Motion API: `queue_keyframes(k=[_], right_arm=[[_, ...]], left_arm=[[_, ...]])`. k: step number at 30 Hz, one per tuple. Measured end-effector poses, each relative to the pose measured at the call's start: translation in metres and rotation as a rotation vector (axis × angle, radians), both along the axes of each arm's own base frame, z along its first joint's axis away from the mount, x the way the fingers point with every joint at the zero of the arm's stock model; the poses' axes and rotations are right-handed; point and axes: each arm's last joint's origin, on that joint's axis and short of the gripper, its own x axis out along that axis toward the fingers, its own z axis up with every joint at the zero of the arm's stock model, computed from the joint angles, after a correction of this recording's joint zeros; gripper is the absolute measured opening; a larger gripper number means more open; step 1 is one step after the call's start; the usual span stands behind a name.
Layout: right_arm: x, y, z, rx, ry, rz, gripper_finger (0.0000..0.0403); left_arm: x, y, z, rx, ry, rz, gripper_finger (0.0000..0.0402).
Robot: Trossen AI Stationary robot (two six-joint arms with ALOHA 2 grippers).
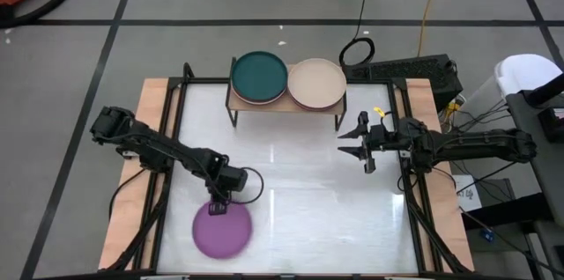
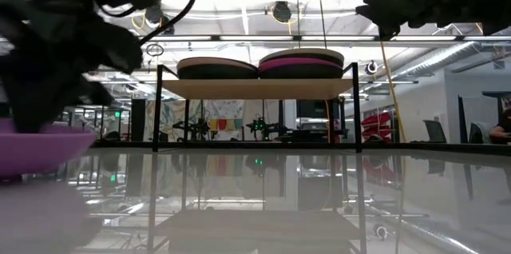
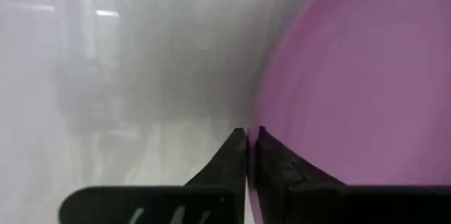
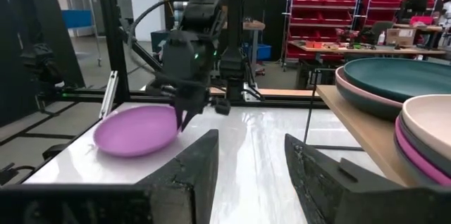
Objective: Place and stack plates onto a shelf
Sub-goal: Stack the violet plate on top of the green plate on the shelf
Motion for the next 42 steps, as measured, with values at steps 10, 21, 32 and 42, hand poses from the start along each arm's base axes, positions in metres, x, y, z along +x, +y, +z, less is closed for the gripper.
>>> queue_keyframes(k=[10,21,32,42], right_arm=[[0.0,0.0,0.0,-0.003,0.0,-0.002,0.0144],[0.0,0.0,0.001,0.006,-0.011,-0.004,0.0144],[0.0,0.0,0.002,0.017,-0.022,-0.002,0.0144],[0.0,0.0,0.002,0.016,-0.022,-0.001,0.0144]], left_arm=[[0.016,0.052,0.109,0.292,-0.275,0.129,0.0011],[-0.013,0.163,0.26,0.69,-0.609,0.557,0.0011],[-0.039,0.269,0.256,0.585,-0.585,0.841,0.0011],[-0.024,0.31,0.227,0.567,-0.515,0.897,0.0036]])
